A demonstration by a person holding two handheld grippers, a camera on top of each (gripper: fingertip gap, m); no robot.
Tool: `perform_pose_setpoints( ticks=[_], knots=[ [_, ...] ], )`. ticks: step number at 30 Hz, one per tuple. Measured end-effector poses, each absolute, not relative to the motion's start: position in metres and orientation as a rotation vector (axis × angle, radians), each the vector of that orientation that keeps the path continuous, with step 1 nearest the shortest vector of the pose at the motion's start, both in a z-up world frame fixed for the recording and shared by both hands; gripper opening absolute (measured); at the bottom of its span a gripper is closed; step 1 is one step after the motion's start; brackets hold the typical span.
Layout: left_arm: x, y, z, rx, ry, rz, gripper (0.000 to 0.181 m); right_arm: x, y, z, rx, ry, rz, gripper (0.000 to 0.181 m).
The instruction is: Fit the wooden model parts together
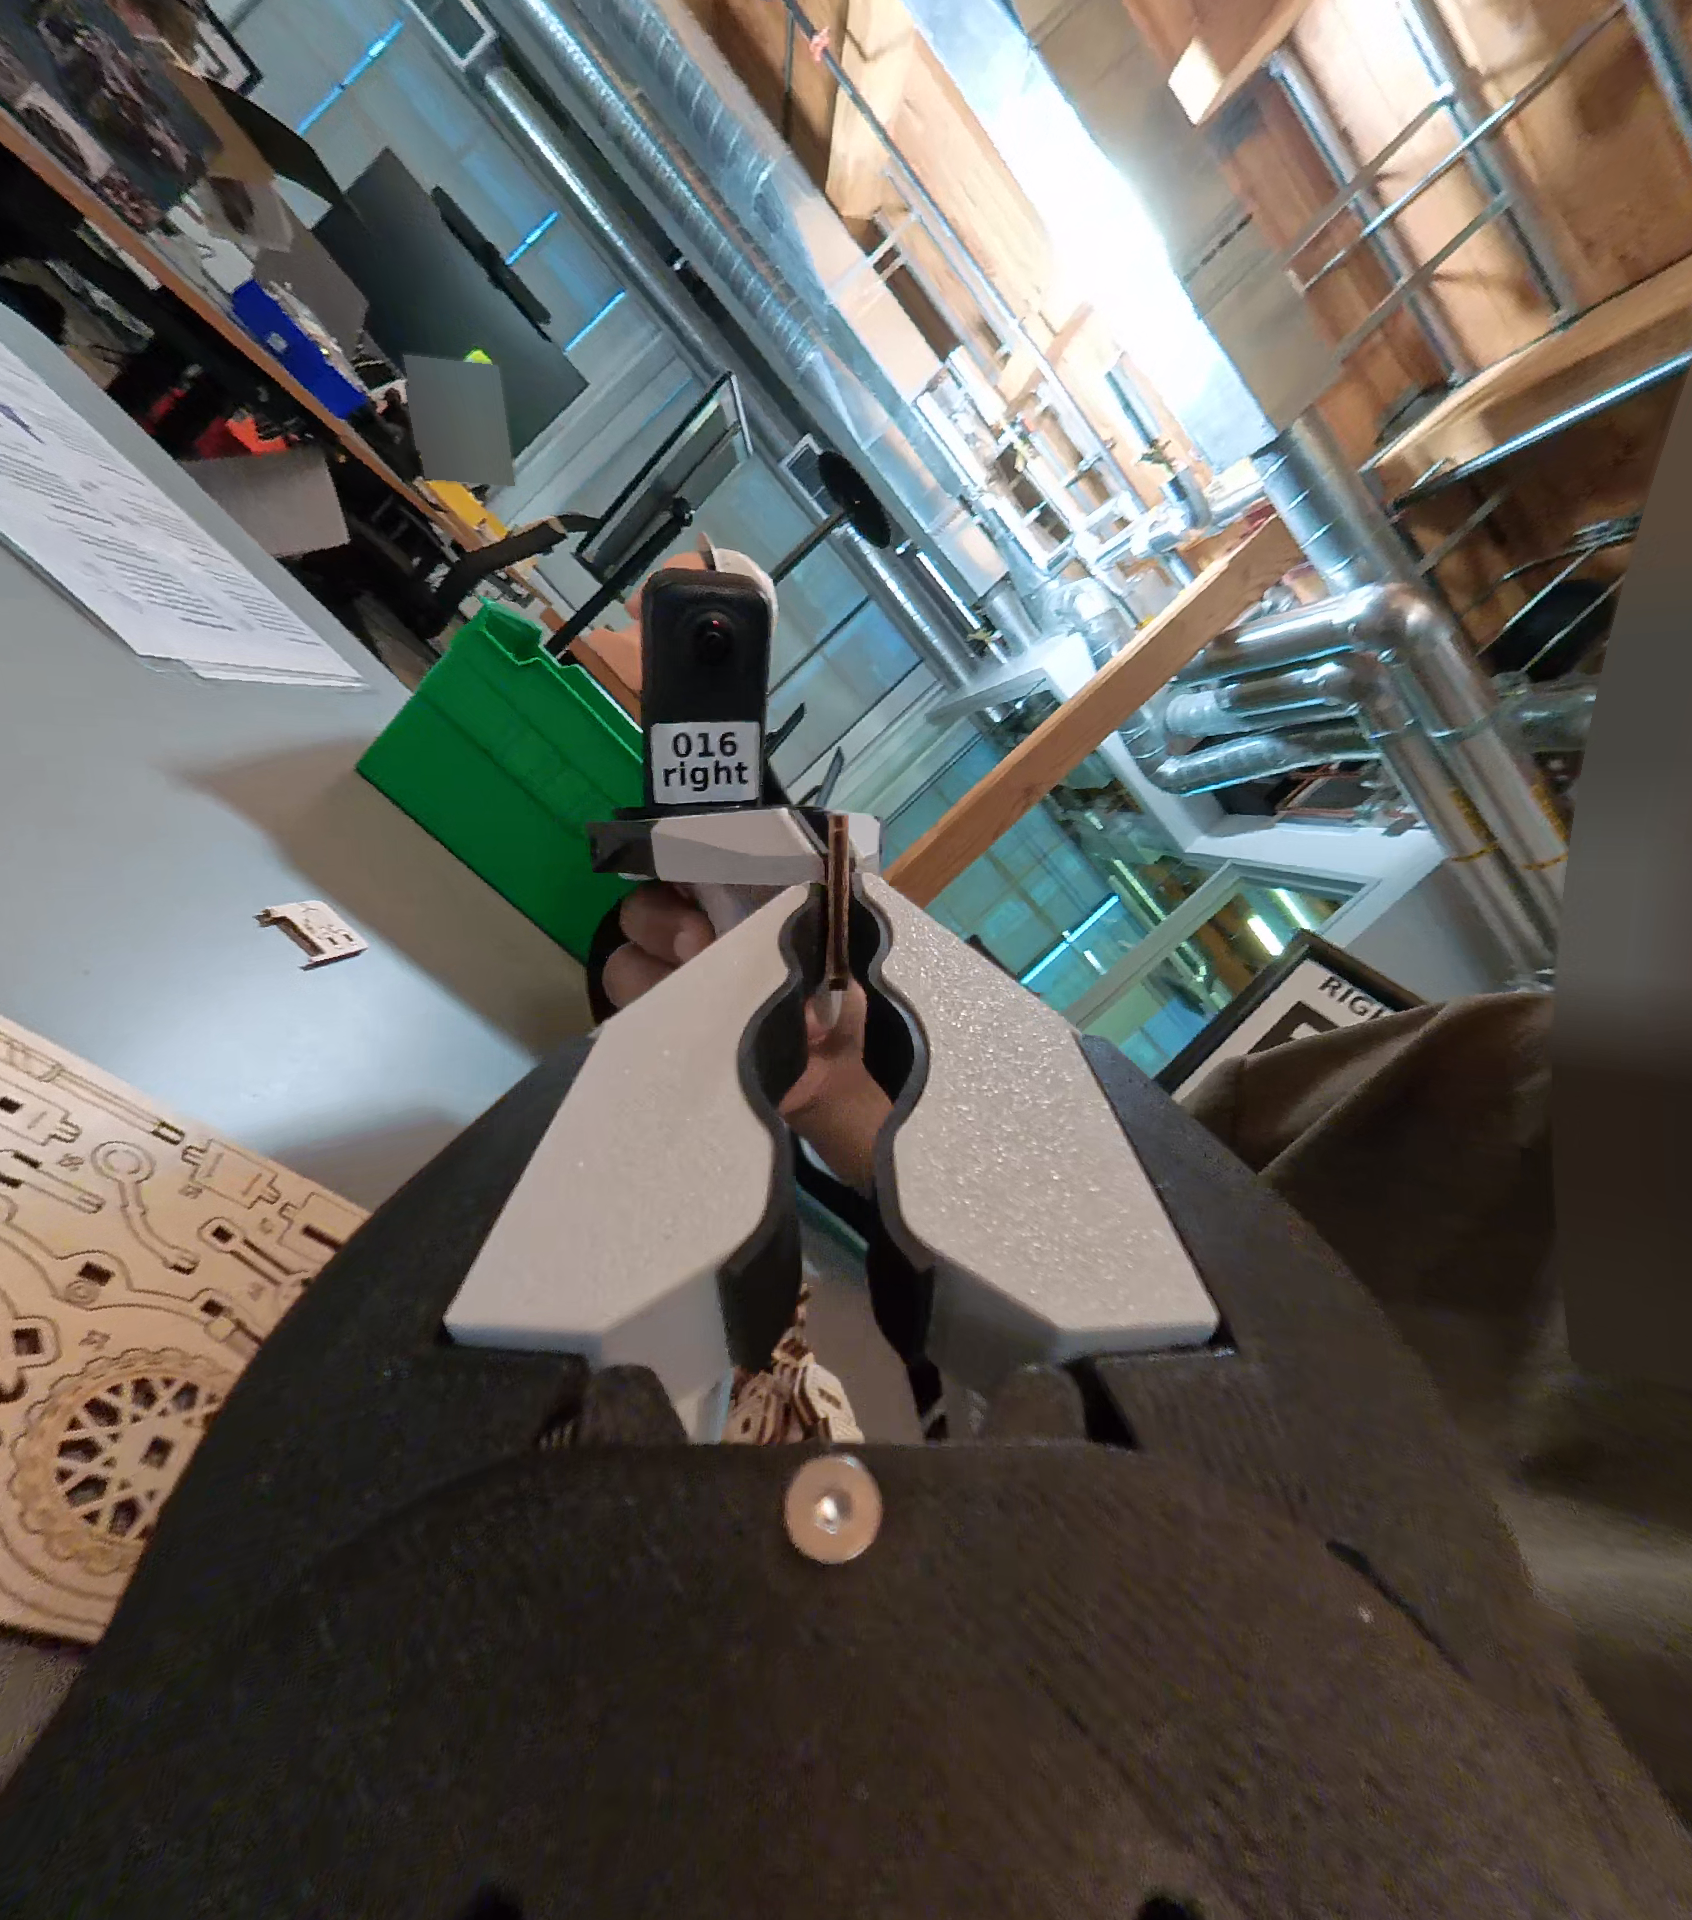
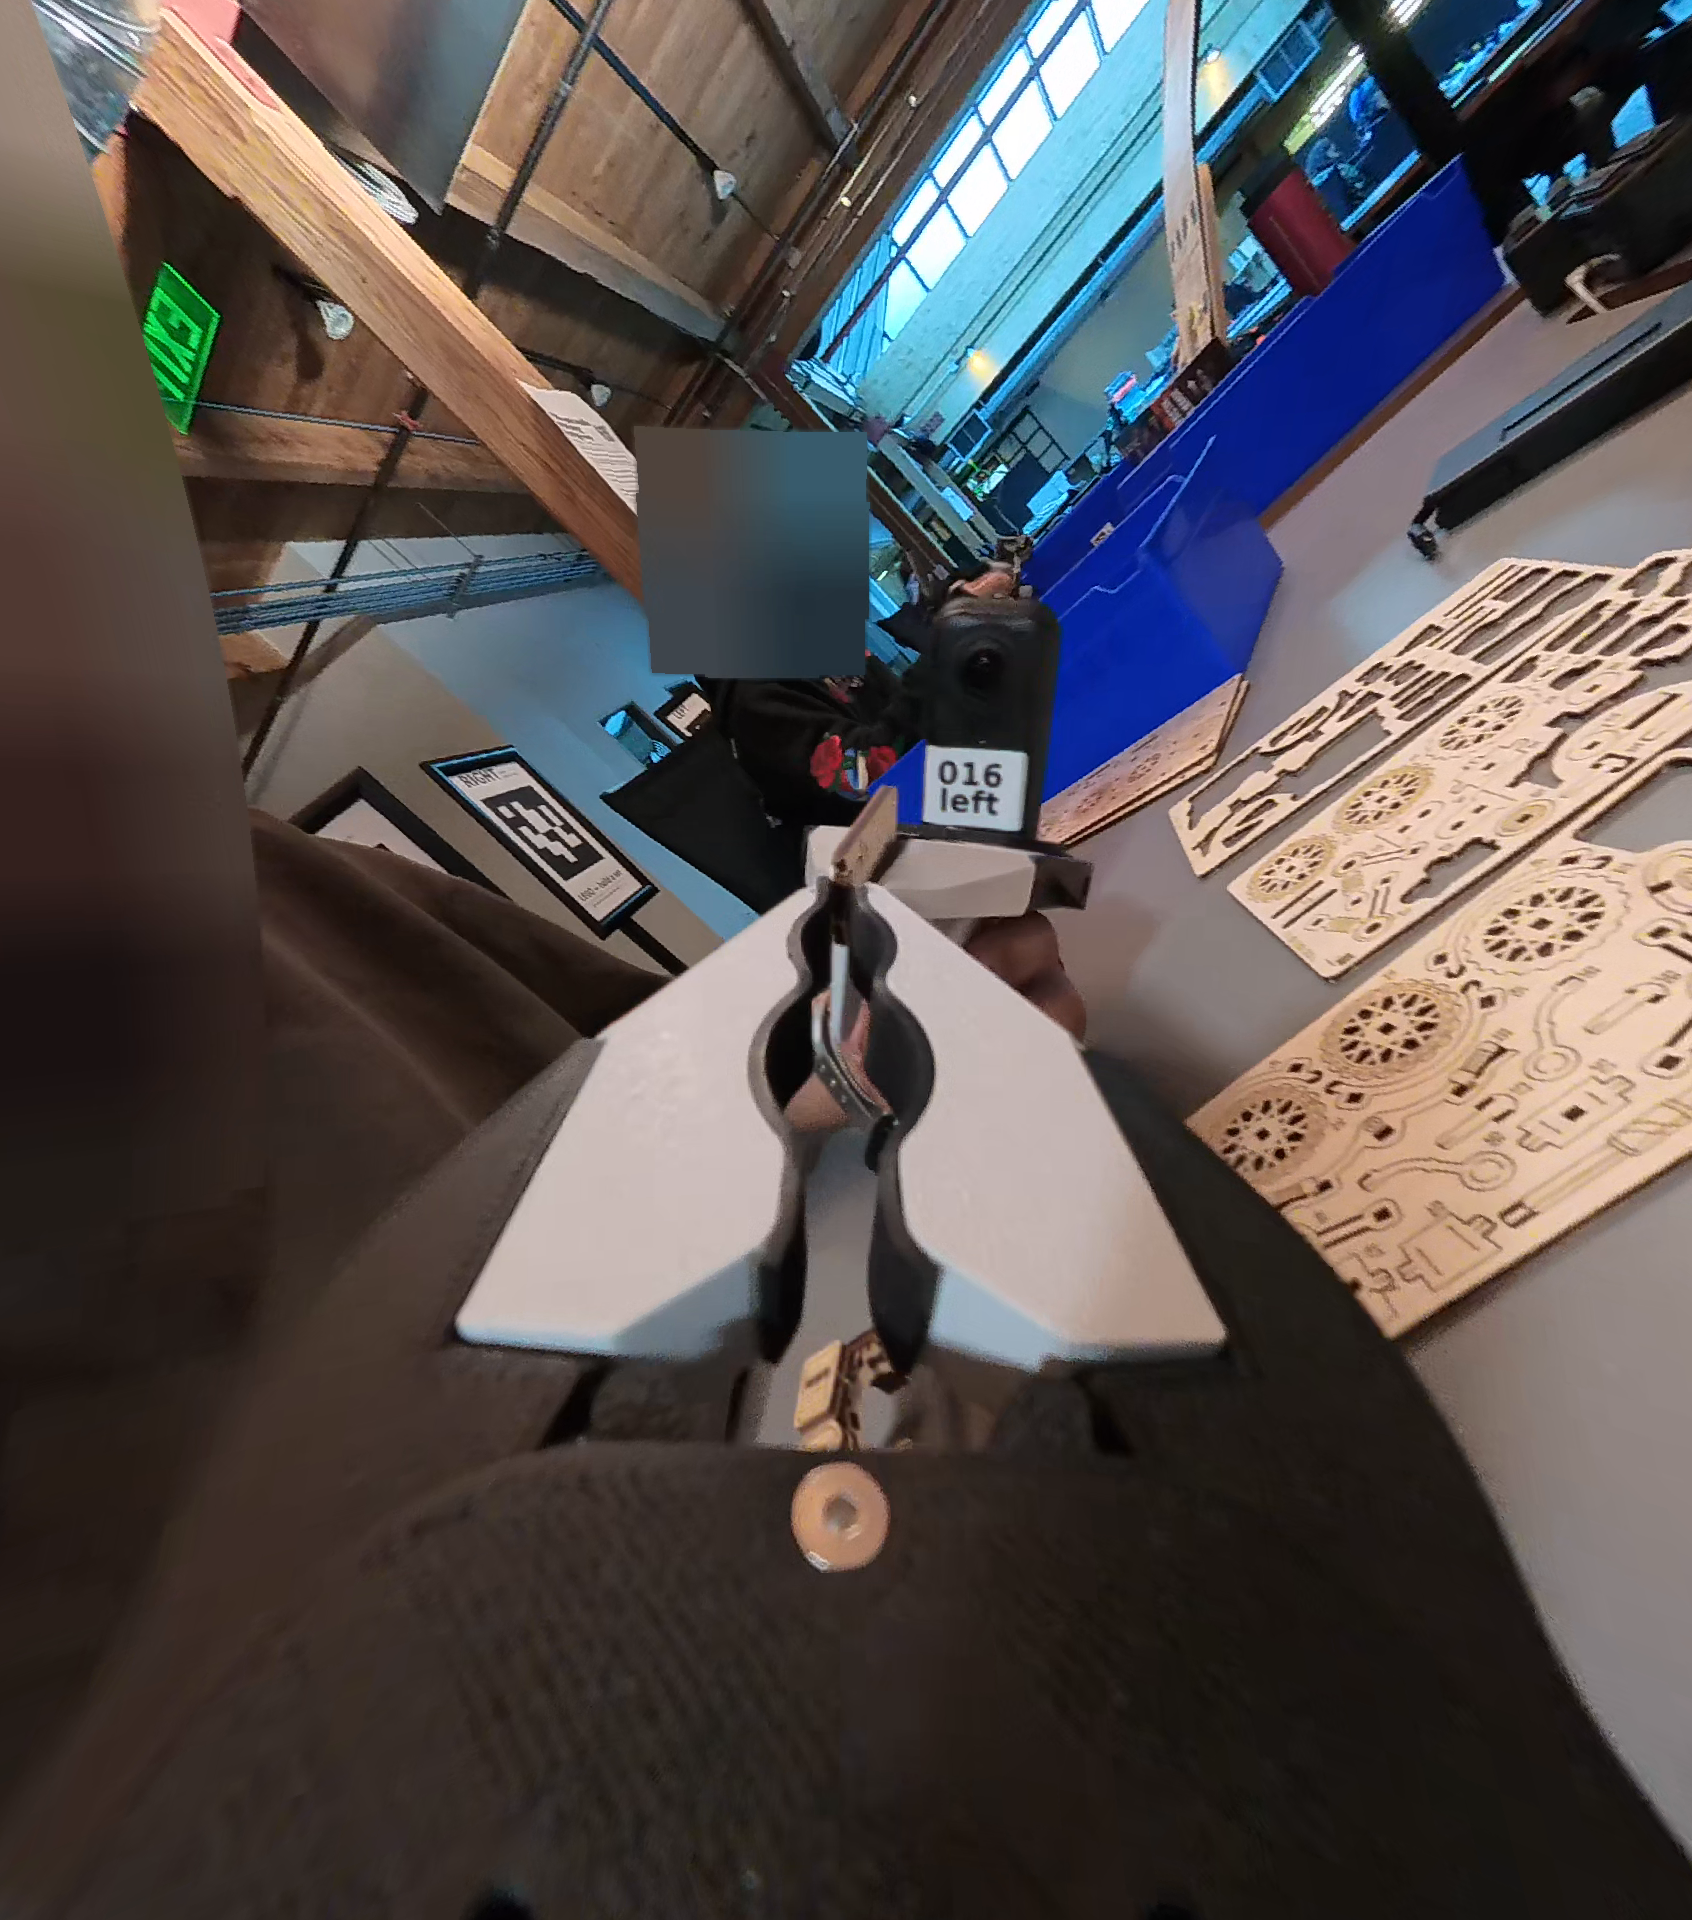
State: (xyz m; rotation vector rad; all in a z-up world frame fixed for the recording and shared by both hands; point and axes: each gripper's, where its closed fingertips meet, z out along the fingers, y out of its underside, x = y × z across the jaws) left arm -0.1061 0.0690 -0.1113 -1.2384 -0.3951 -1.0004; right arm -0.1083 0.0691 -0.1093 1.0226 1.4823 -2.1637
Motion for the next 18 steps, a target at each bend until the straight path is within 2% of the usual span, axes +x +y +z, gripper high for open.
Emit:
perform_pose_setpoints(
  ticks=[5,13,18],
  knots=[
    [-0.104,0.067,-0.106,-1.174,-0.406,-1.076,0.0,-0.106,0.068,-0.103,0.99,1.423,-2.17,0.0],
    [-0.115,0.073,-0.119,-1.344,-0.384,-0.704,0.0,-0.118,0.072,-0.118,1.167,1.726,-2.179,0.0],
    [-0.114,0.074,-0.119,-1.345,-0.37,-0.66,0.0,-0.127,0.078,-0.127,1.292,1.876,-2.165,0.0]
  ],
)
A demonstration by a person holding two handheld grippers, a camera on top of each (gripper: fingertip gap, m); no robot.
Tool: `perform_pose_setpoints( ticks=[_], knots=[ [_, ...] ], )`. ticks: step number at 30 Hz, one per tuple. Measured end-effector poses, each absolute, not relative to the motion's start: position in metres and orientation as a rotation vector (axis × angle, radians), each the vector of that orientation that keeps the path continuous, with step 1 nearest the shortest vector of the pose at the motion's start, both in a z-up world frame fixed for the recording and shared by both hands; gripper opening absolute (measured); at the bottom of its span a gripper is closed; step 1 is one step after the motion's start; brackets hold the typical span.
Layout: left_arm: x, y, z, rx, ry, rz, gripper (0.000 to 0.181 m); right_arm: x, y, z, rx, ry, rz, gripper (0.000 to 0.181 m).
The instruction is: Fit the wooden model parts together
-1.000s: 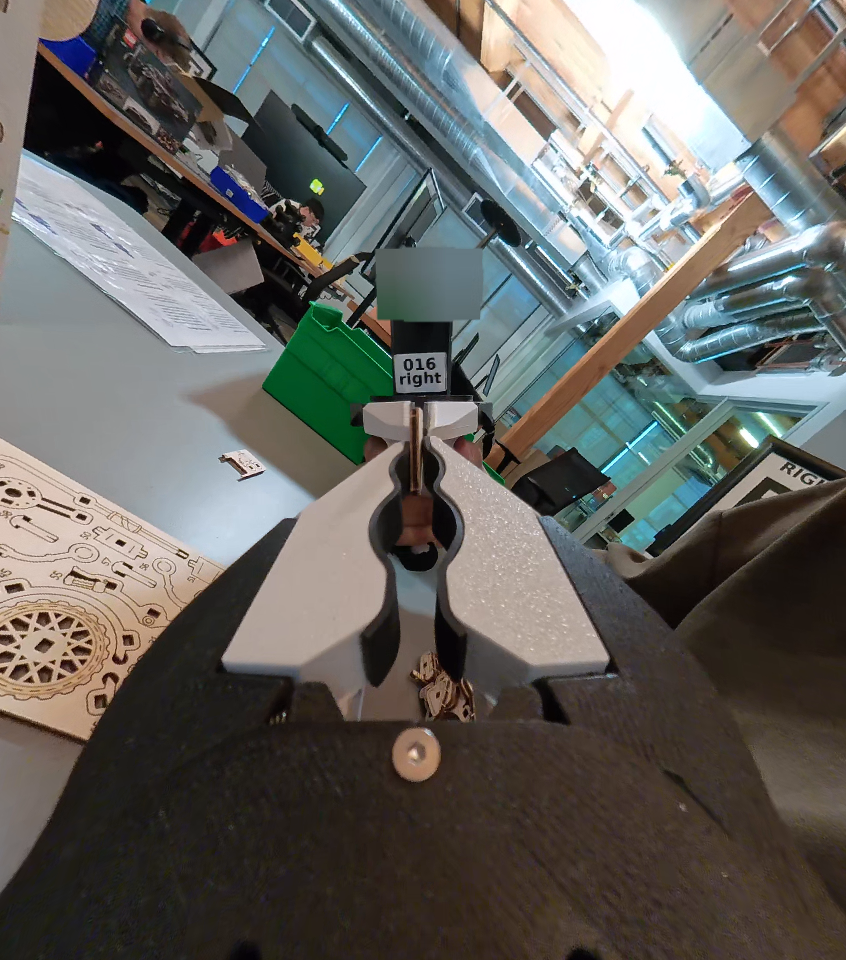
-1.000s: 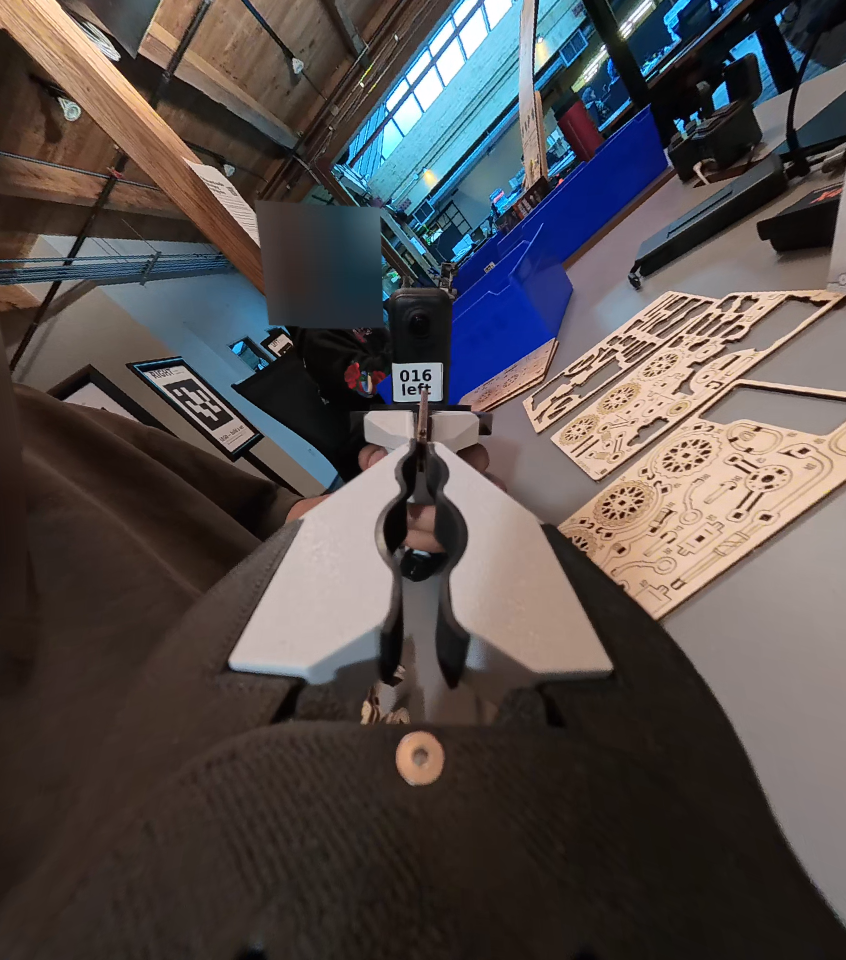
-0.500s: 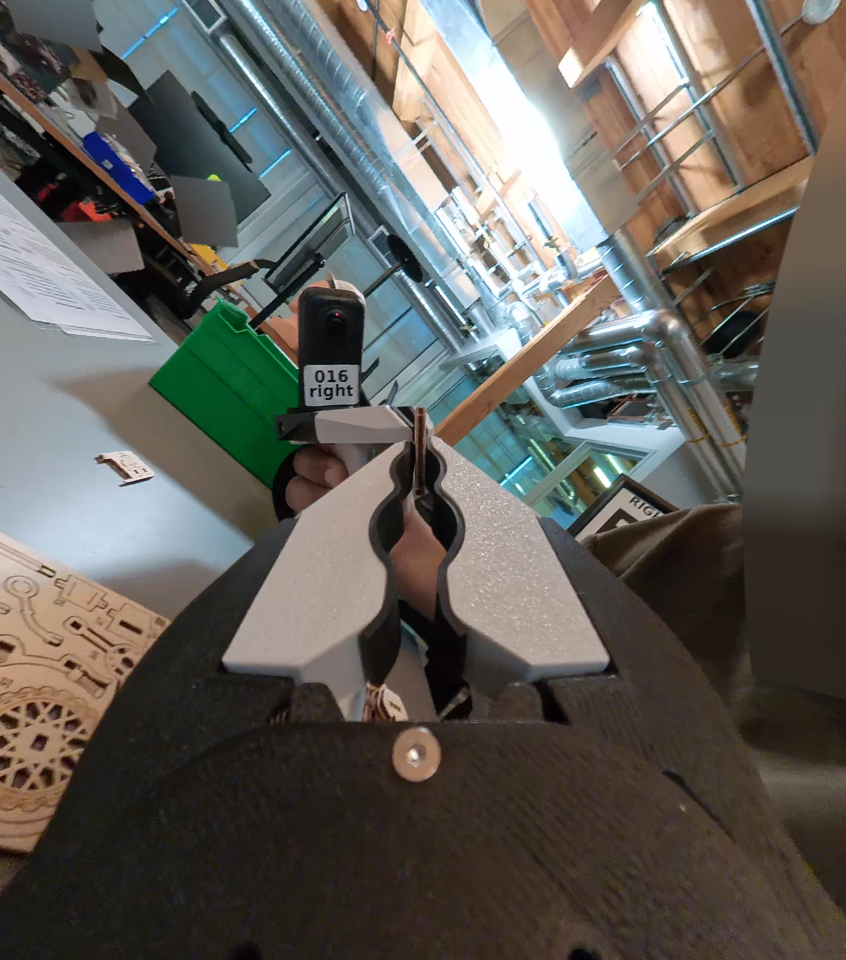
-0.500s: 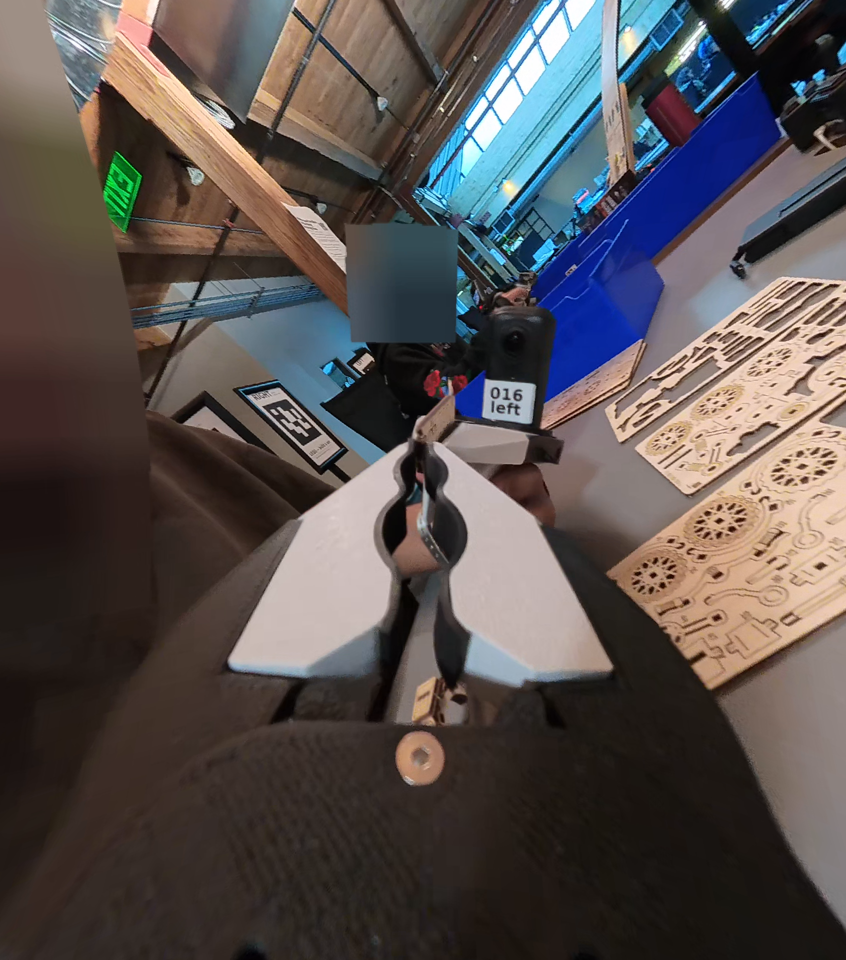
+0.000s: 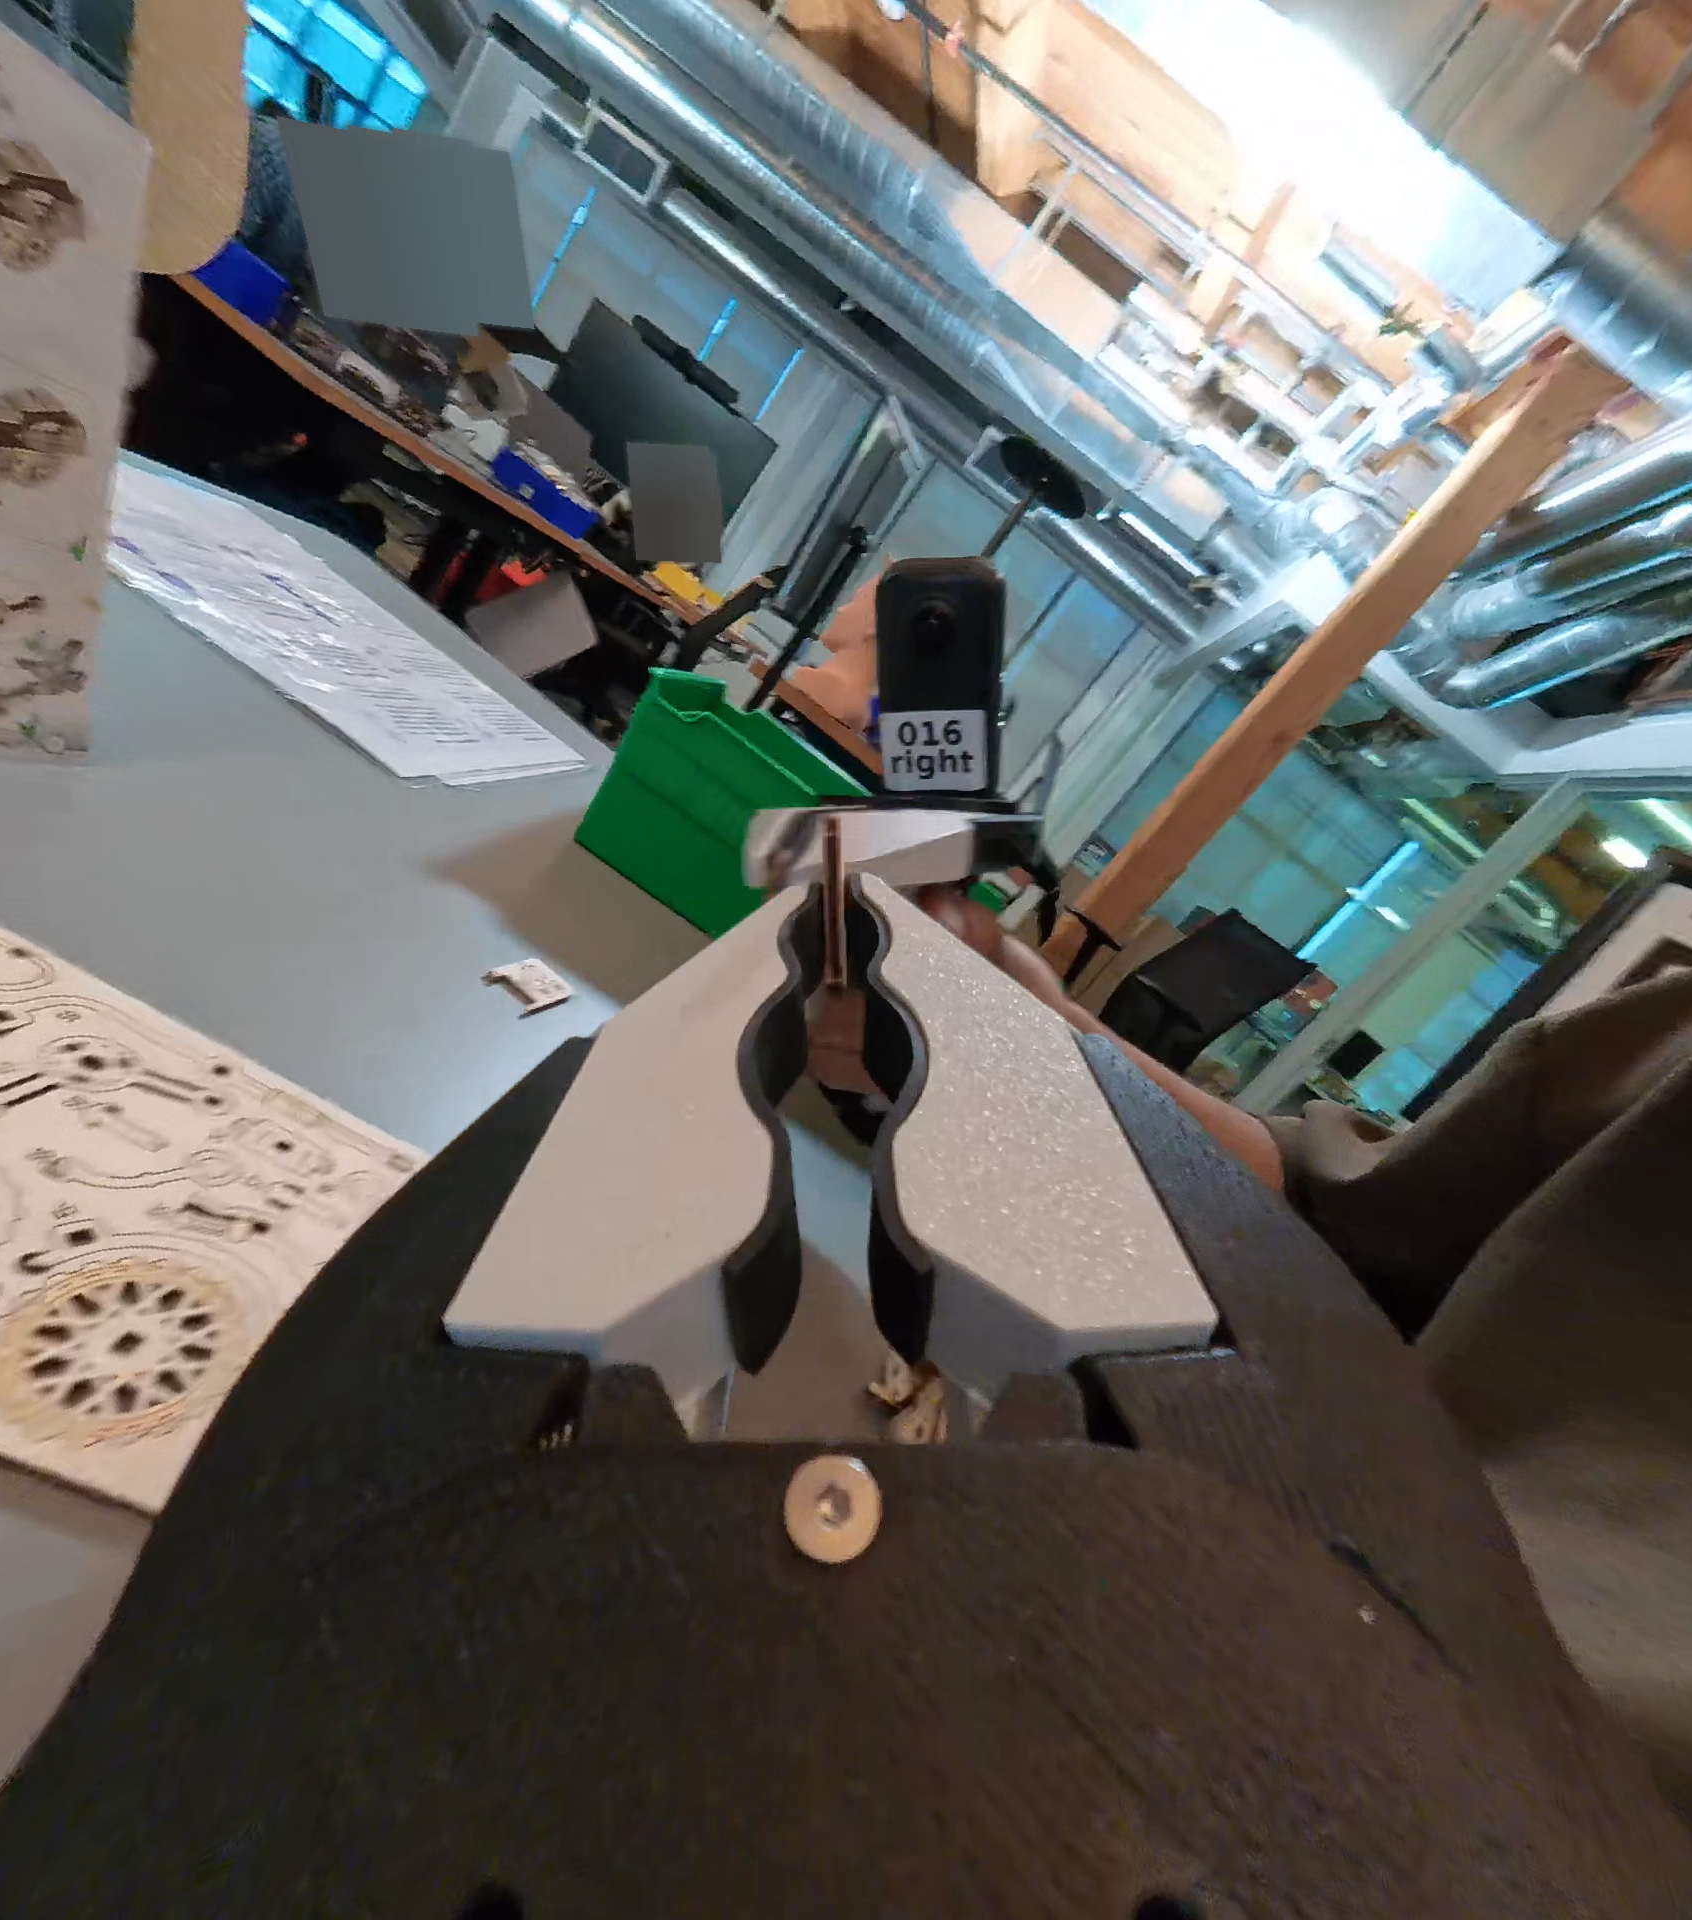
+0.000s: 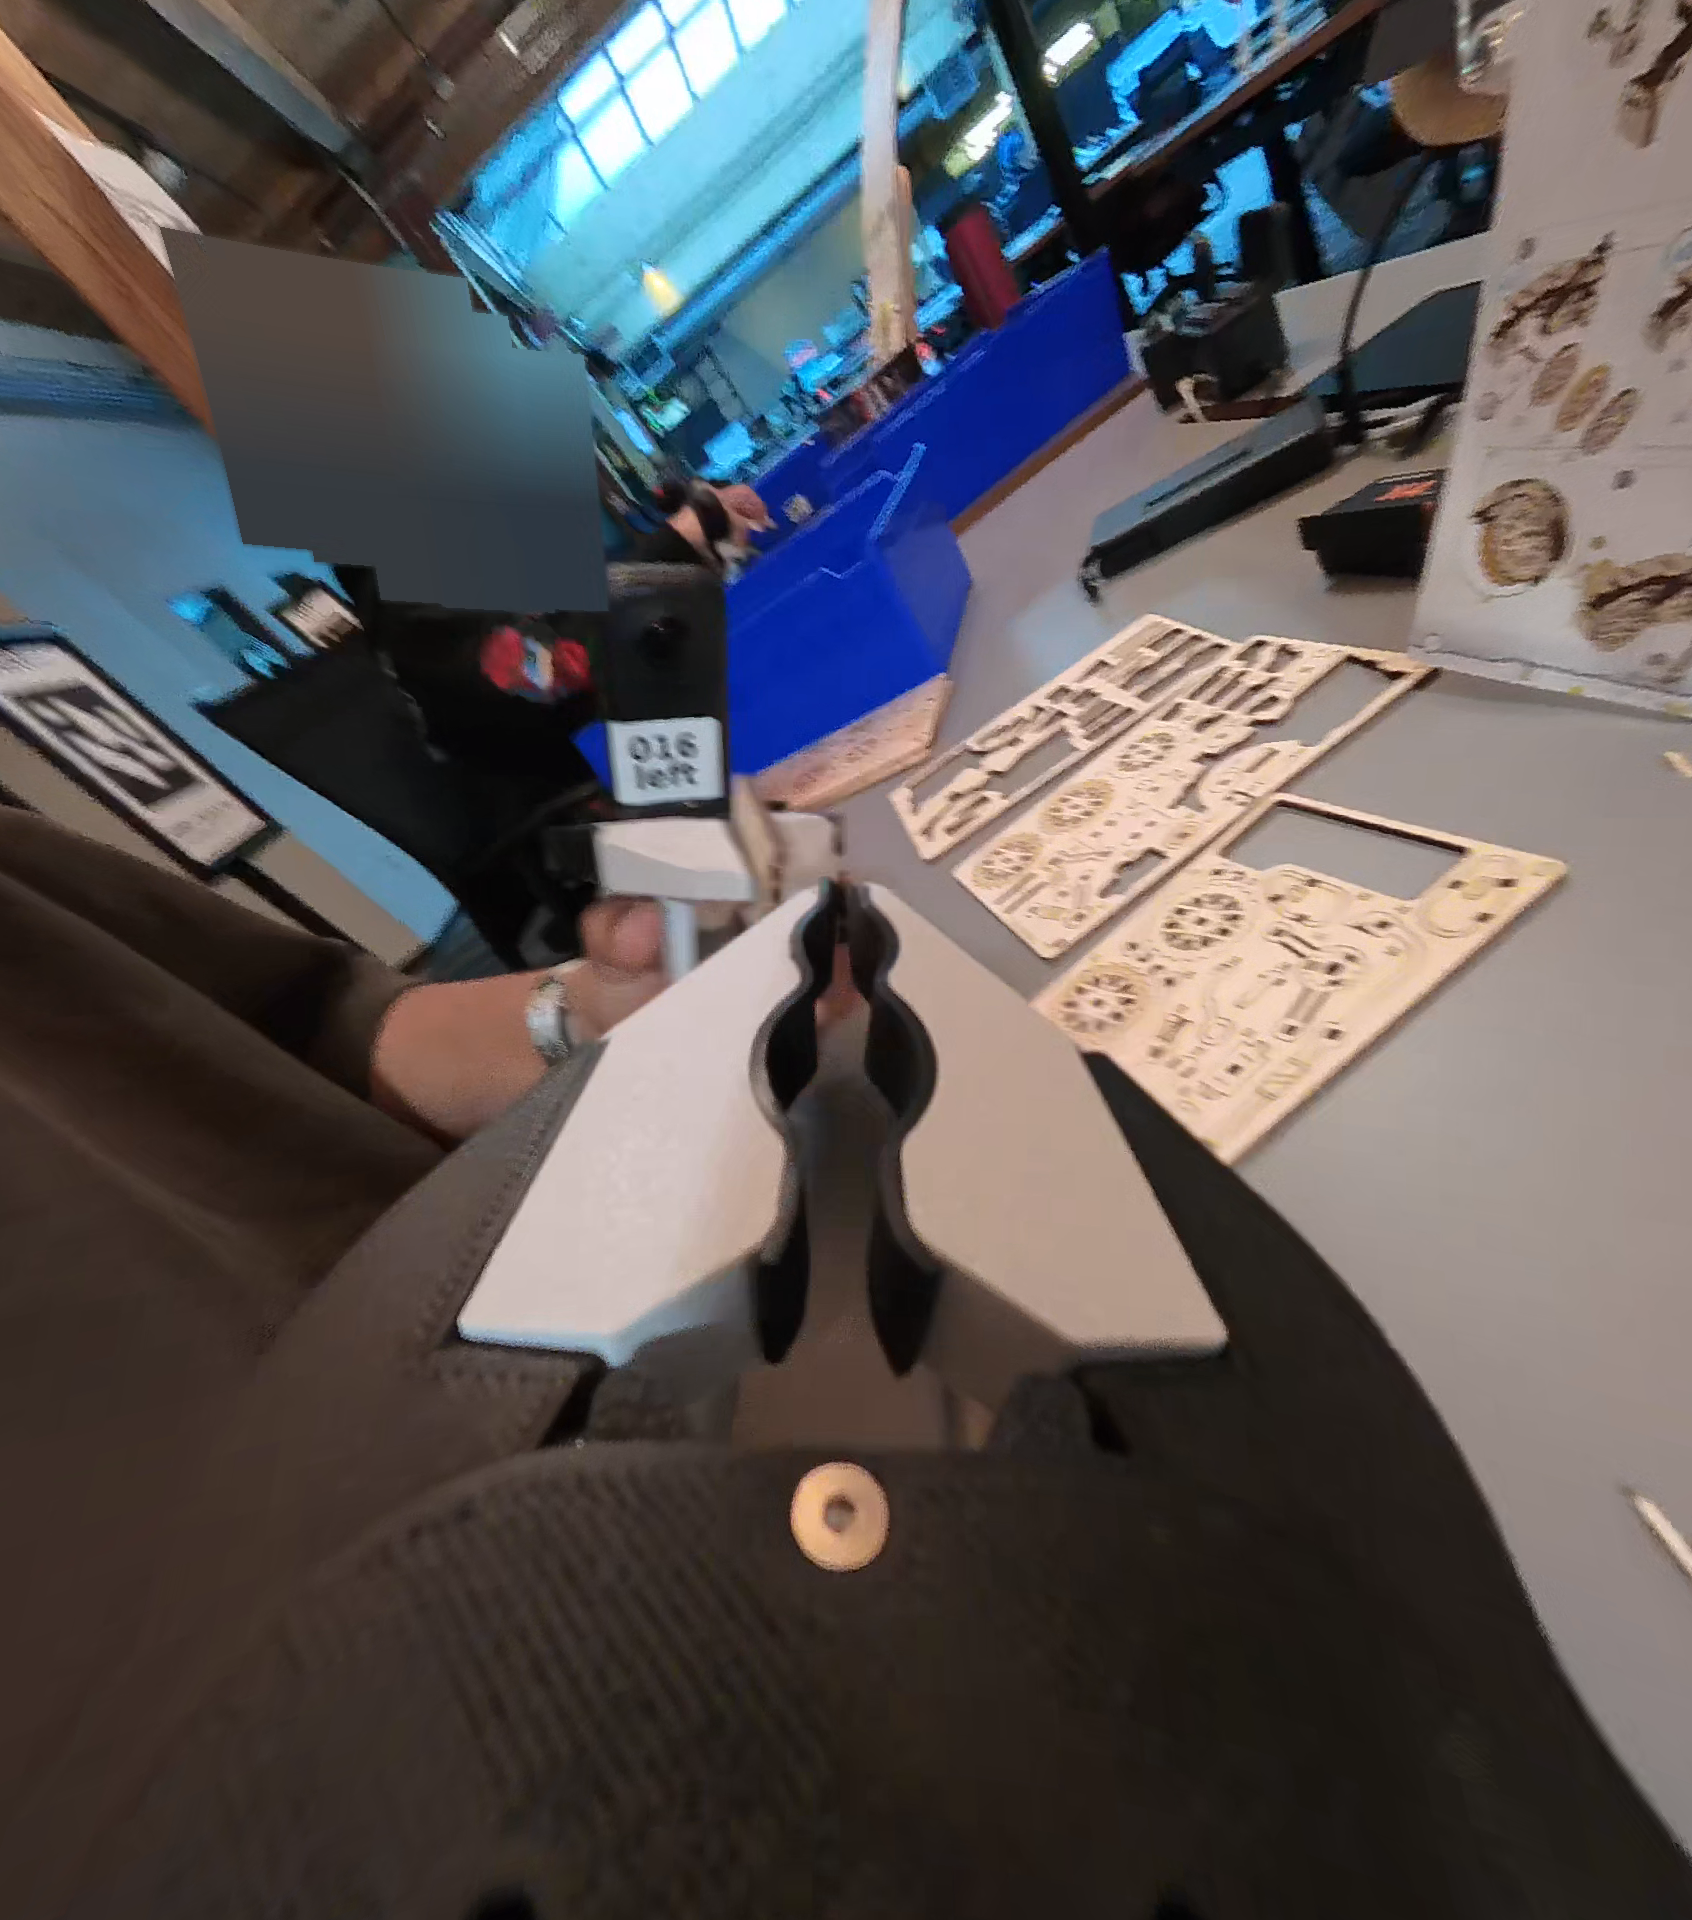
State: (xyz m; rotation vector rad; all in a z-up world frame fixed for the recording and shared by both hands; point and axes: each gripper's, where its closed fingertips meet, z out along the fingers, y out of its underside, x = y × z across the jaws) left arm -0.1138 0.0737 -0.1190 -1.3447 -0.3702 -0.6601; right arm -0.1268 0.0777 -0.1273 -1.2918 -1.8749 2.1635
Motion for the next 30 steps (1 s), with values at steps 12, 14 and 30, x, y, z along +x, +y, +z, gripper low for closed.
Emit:
perform_pose_setpoints(
  ticks=[12,14,30],
  knots=[
    [-0.127,0.072,-0.122,-1.321,-0.46,-0.681,0.0,-0.132,0.096,-0.122,-1.328,-1.743,2.245,0.0],
    [-0.128,0.074,-0.128,-1.341,-0.481,-0.686,0.0,-0.133,0.101,-0.121,-1.343,-1.702,2.297,0.0],
    [-0.079,0.104,-0.193,-1.803,-0.465,-0.678,0.001,-0.145,0.138,-0.144,-1.462,-1.632,2.128,0.001]
  ],
)
